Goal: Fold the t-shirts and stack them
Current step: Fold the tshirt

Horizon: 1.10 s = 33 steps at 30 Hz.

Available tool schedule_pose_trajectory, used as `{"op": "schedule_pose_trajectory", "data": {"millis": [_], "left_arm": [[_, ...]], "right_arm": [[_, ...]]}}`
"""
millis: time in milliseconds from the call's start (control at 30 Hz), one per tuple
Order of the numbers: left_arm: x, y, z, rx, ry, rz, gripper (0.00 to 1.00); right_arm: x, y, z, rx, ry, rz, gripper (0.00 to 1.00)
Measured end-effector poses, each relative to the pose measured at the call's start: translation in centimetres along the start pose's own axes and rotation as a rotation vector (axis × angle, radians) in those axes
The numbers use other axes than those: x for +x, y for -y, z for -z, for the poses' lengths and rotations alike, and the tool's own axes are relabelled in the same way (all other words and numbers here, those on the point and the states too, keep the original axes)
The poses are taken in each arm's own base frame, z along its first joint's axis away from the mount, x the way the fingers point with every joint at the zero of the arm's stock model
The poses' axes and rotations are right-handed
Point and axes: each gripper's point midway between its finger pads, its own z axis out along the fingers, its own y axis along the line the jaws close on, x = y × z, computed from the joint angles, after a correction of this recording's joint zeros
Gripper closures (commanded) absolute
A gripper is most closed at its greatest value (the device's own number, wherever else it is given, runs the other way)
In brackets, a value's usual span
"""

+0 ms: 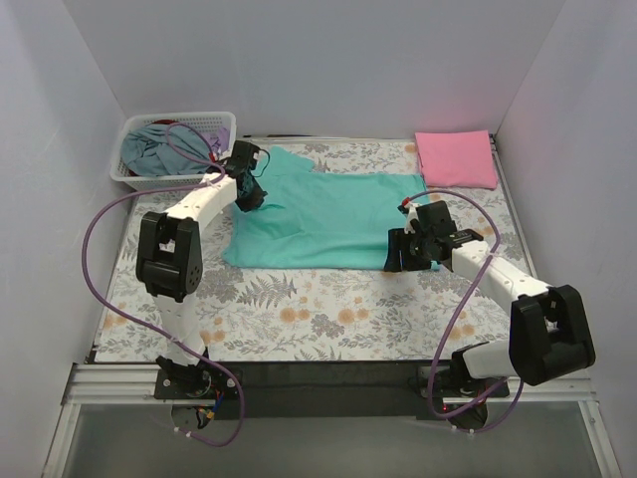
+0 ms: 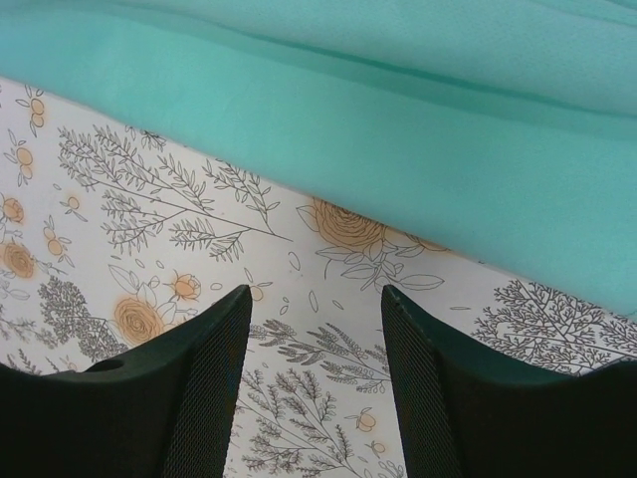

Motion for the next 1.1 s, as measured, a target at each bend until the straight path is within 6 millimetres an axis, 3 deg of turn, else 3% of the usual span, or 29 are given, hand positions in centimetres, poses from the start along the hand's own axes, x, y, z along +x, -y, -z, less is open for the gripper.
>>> {"op": "schedule_pose_trajectory", "data": {"millis": [467, 767, 1100], "left_arm": [[-1.7, 0.4, 0.0, 0.026, 0.04, 0.038, 1.0], [-2.4, 0.2, -0.2, 0.027, 0.052, 0.063, 0.98], [-3.0, -0.2, -0.5, 0.019, 0.064, 0.123, 0.98]], "right_arm": [[-0.8, 1.9, -0.2, 0.1, 0.035, -0.017, 0.39], [-2.8, 5.4, 0.2, 0.141, 0.112, -0.189, 0.41], [-2.6, 6.5, -1.2, 0.058, 0.135, -0.316, 0.47]]}}
